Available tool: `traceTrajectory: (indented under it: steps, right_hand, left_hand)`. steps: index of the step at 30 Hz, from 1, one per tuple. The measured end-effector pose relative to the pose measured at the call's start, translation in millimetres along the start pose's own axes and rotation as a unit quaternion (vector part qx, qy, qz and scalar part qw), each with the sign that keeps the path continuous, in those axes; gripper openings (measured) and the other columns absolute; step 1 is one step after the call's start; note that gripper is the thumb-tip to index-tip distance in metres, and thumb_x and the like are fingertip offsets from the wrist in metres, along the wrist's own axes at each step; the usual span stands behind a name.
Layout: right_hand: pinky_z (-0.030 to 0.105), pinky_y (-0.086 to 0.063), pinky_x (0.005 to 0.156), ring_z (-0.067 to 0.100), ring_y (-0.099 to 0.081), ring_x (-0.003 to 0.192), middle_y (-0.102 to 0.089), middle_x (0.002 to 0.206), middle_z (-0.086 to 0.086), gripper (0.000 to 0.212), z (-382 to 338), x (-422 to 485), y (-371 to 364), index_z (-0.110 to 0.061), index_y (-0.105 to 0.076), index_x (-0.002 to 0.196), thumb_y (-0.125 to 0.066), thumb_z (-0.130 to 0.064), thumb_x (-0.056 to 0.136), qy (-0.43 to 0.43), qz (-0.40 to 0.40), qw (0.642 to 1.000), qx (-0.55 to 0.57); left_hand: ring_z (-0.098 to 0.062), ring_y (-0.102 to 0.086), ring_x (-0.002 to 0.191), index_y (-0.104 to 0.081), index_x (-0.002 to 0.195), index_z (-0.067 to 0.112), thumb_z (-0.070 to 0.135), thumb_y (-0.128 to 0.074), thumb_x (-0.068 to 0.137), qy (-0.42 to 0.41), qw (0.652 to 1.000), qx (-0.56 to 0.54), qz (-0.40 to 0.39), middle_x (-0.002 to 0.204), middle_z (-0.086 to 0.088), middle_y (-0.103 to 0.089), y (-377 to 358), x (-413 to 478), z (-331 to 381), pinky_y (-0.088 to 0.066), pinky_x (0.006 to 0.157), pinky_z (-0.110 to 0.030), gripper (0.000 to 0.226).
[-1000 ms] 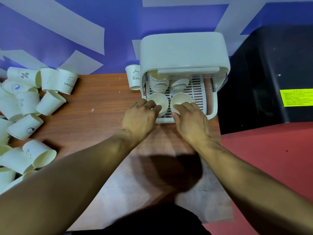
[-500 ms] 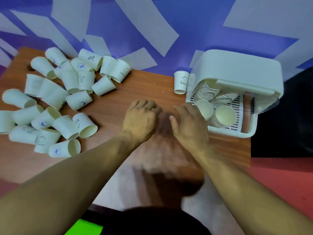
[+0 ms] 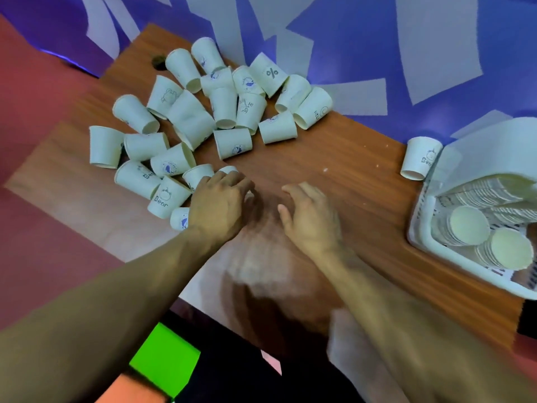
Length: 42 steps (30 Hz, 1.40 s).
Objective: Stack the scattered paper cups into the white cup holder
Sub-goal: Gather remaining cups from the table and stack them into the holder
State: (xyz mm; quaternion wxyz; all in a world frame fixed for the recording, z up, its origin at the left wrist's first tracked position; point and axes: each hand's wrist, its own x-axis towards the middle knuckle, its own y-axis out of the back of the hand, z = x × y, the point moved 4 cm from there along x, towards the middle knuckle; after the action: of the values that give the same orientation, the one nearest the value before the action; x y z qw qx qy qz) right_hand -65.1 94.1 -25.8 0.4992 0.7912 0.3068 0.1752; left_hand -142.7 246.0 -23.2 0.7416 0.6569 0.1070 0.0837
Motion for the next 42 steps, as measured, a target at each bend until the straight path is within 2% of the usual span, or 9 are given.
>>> traceTrajectory:
  steps: [3, 5, 9, 13, 19, 26, 31, 35, 42]
  right_hand:
    - [0.038, -0.053, 0.074, 0.025, -0.058, 0.099, -0.06, 0.106, 0.001, 0.034, -22.0, 11.2, -23.0, -0.018, -0.062, 0.119, -0.064, -0.027, 0.086, 0.015, -0.015, 1.0, -0.004]
    - [0.037, -0.05, 0.071, 0.025, -0.057, 0.096, -0.06, 0.104, 0.0, 0.031, -33.2, 17.4, -35.8, -0.019, -0.063, 0.116, -0.065, -0.027, 0.086, 0.025, -0.023, 0.999, -0.019]
    - [0.039, -0.052, 0.066, 0.025, -0.056, 0.094, -0.059, 0.103, 0.0, 0.032, -47.4, 28.6, -60.8, -0.017, -0.063, 0.113, -0.068, -0.023, 0.082, 0.037, -0.034, 0.998, -0.024]
    - [0.041, -0.052, 0.063, 0.026, -0.055, 0.096, -0.057, 0.107, 0.001, 0.032, -54.5, 36.9, -79.3, -0.016, -0.062, 0.112, -0.068, -0.019, 0.081, 0.025, -0.037, 0.998, -0.032]
    - [0.039, -0.051, 0.068, 0.025, -0.054, 0.095, -0.056, 0.107, 0.002, 0.03, -56.2, 48.8, -91.2, -0.014, -0.061, 0.11, -0.068, -0.017, 0.081, -0.011, -0.049, 0.998, -0.048]
    - [0.032, -0.036, 0.063, 0.025, -0.057, 0.088, -0.058, 0.099, 0.002, 0.014, -48.6, 51.4, -88.2, -0.016, -0.058, 0.1, -0.06, -0.018, 0.086, -0.055, -0.039, 0.996, -0.056]
    - [0.033, -0.033, 0.059, 0.032, -0.059, 0.081, -0.06, 0.095, 0.0, 0.007, -34.9, 37.6, -73.4, -0.02, -0.06, 0.092, -0.057, -0.019, 0.086, -0.111, -0.015, 0.994, -0.011]
    - [0.036, -0.04, 0.06, 0.032, -0.059, 0.081, -0.061, 0.091, -0.001, 0.004, -21.0, 24.8, -57.5, -0.02, -0.059, 0.088, -0.06, -0.021, 0.085, -0.131, 0.016, 0.991, 0.015]
    - [0.039, -0.049, 0.073, 0.027, -0.06, 0.091, -0.053, 0.122, -0.002, 0.042, 13.5, -2.0, -7.0, -0.024, -0.06, 0.118, -0.06, -0.01, 0.078, -0.127, 0.094, 0.986, 0.06]
  left_hand:
    - [-0.033, -0.06, 0.083, -0.071, 0.103, 0.019, 0.035, -0.063, 0.083, 0.061, 0.998, -0.019, -0.018, 0.101, -0.004, -0.068, -7.3, -13.3, -35.6, -0.049, 0.067, -0.04, 0.026]
    - [-0.031, -0.06, 0.083, -0.072, 0.101, 0.022, 0.039, -0.054, 0.083, 0.059, 0.996, -0.049, -0.036, 0.1, -0.001, -0.068, -12.6, -23.2, -52.7, -0.049, 0.068, -0.039, 0.03]
    - [-0.023, -0.057, 0.083, -0.069, 0.094, 0.028, 0.035, -0.041, 0.077, -0.084, 0.988, -0.071, -0.11, 0.096, 0.009, -0.064, -27.5, -42.1, -63.6, -0.046, 0.066, -0.035, 0.034]
    - [-0.023, -0.053, 0.082, -0.066, 0.091, 0.028, 0.03, -0.027, 0.072, -0.142, 0.977, -0.016, -0.156, 0.096, 0.01, -0.064, -32.4, -41.3, -67.2, -0.034, 0.062, -0.031, 0.044]
    - [-0.019, -0.05, 0.1, -0.058, 0.106, 0.03, 0.016, -0.051, 0.078, -0.143, 0.961, 0.065, -0.227, 0.111, 0.012, -0.059, -27.4, -33.8, -69.4, -0.022, 0.07, -0.03, 0.032]
    - [-0.023, -0.054, 0.096, -0.063, 0.103, 0.025, 0.016, -0.046, 0.089, -0.18, 0.959, 0.05, -0.212, 0.102, 0.005, -0.06, -29.3, -35.3, -69.0, -0.036, 0.078, -0.033, 0.024]
    - [-0.022, -0.054, 0.101, -0.062, 0.108, 0.027, 0.017, -0.038, 0.095, -0.204, 0.95, 0.084, -0.223, 0.109, 0.005, -0.059, -28.4, -31.4, -64.6, -0.043, 0.087, -0.036, 0.029]
    - [-0.024, -0.054, 0.1, -0.057, 0.107, 0.028, 0.015, -0.035, 0.093, -0.217, 0.948, 0.086, -0.214, 0.115, 0.003, -0.053, -12.4, -21.1, -44.7, -0.043, 0.08, -0.033, 0.029]
    - [-0.025, -0.056, 0.096, -0.057, 0.115, 0.029, 0.011, -0.04, 0.092, -0.211, 0.96, 0.064, -0.173, 0.11, -0.001, -0.052, 6.6, -1.9, 3.7, -0.047, 0.074, -0.037, 0.034]
